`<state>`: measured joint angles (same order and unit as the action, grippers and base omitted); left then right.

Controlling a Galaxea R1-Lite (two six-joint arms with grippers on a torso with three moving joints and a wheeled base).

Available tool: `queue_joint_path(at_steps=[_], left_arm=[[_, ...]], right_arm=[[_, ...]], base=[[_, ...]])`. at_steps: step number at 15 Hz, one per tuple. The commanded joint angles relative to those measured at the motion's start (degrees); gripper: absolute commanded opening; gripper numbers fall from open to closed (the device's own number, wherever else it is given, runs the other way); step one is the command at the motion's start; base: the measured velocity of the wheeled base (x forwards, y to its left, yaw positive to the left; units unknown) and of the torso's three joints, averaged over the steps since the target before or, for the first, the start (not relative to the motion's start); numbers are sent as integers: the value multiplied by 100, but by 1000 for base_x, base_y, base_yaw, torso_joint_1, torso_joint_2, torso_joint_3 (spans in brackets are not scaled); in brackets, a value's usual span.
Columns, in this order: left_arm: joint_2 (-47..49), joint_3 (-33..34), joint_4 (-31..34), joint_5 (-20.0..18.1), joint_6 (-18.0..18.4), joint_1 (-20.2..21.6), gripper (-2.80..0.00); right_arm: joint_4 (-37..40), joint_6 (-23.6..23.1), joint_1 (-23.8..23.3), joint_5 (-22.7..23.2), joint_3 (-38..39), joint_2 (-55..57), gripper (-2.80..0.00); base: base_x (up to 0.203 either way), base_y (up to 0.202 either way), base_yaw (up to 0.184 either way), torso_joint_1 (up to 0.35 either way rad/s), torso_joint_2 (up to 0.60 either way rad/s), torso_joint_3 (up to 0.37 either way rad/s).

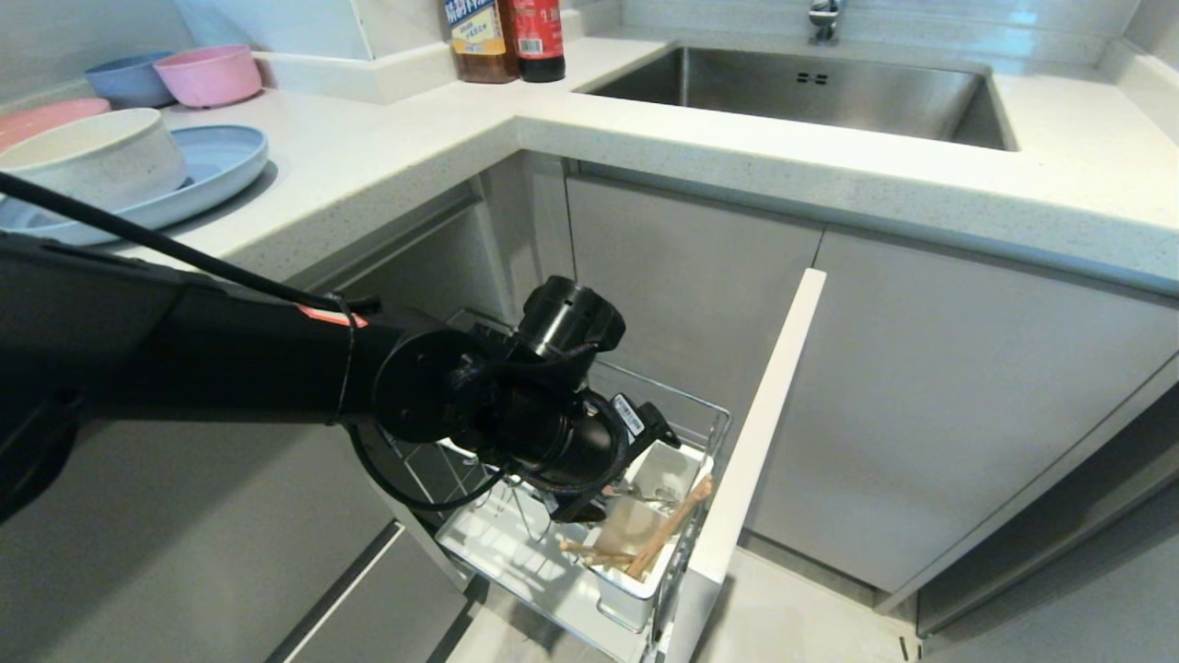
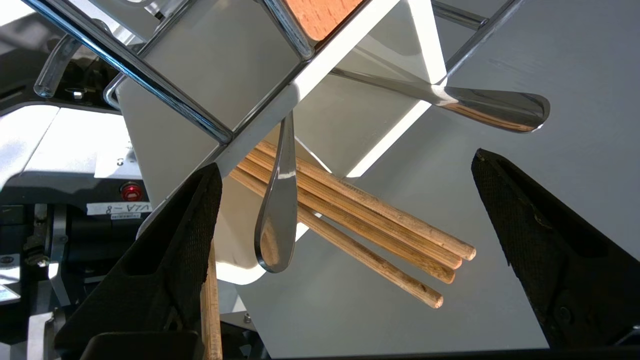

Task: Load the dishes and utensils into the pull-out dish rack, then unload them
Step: Take the fork out of the cupboard

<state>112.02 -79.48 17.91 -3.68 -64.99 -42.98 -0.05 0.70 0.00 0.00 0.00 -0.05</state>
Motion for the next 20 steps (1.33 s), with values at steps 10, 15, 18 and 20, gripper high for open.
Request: queue_joint_path(at_steps=[10, 15, 18, 20], left_arm=[[109, -6, 11, 104, 4, 0, -280], [109, -8, 12, 113, 12, -2, -280], [109, -6, 11, 113, 12, -9, -280], [100, -6, 11, 113, 13, -9, -280]], right_arm=[[5, 1, 0, 0, 0, 5, -280], [-2, 1, 0, 0, 9, 5, -280], [-4, 1, 0, 0, 9, 5, -280], [-4, 1, 0, 0, 9, 5, -280]], base=[[0, 0, 0, 0, 0, 0], [0, 0, 0, 0, 0, 0], [0, 0, 0, 0, 0, 0], [0, 0, 0, 0, 0, 0]])
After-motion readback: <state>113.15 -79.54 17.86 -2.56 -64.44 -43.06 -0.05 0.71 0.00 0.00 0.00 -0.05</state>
